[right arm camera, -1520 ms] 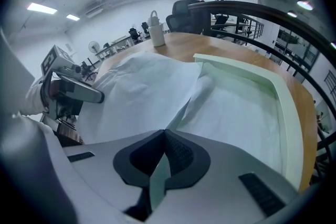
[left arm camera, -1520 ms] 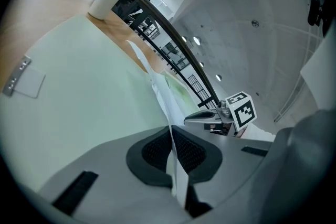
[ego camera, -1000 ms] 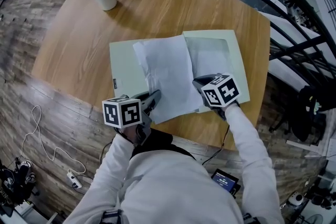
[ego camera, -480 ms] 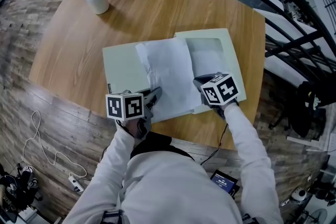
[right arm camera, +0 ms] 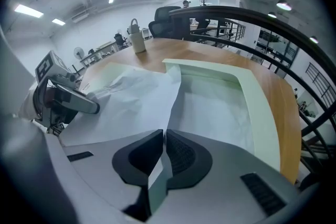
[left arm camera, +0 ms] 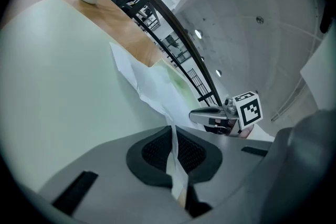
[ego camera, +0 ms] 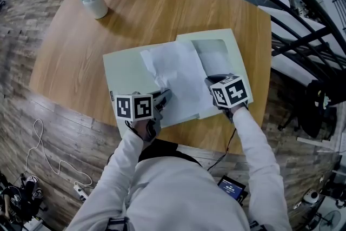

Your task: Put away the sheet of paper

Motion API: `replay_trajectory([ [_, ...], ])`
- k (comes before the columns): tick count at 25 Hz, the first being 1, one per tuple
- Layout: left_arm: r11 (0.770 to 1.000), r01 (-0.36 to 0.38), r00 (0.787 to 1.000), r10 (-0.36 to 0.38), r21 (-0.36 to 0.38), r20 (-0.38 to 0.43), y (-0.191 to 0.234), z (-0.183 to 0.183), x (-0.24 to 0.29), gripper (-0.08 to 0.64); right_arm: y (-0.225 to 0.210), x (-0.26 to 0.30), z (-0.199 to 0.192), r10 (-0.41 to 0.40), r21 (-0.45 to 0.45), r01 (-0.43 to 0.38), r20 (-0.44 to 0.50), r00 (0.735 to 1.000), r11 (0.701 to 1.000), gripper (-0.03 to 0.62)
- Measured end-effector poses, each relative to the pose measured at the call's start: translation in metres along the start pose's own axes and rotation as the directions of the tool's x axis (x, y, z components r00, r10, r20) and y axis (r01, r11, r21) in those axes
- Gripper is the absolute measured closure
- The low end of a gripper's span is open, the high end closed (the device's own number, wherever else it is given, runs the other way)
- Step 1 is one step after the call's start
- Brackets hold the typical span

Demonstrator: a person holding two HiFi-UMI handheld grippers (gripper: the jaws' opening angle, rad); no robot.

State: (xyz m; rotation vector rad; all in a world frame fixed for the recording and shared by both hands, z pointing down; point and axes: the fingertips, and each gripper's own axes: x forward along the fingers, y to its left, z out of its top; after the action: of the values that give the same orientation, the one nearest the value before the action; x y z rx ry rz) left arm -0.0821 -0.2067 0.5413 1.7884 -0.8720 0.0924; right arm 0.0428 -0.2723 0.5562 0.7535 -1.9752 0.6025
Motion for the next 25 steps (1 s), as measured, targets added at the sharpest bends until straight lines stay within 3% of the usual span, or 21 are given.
replay_trajectory([
  [10, 0.999, 0.009, 0.998, -0.007, 0.036, -0.067, -0.007, -0.009, 0.023, 0.543, -0.036, -0.03, -0.001, -0.112, 0.08, 0.107, 0.068, 0.991, 0.991, 0.545],
  [21, 1.0, 0.003, 0.999, -0.002, 0.012, -0.047, -0.018, -0.006, 0.048, 0.543, -0.037, -0.071, 0.006, -0.146, 0.163, 0.115, 0.196, 0.97, 0.98, 0.546],
  [25, 0.999, 0.006, 0.999, -0.004, 0.035, -0.051, -0.025, -0.006, 0.06, 0.543, -0.031, -0.092, 0.004, -0.163, 0.204, 0.111, 0.261, 0.951, 0.973, 0.548],
])
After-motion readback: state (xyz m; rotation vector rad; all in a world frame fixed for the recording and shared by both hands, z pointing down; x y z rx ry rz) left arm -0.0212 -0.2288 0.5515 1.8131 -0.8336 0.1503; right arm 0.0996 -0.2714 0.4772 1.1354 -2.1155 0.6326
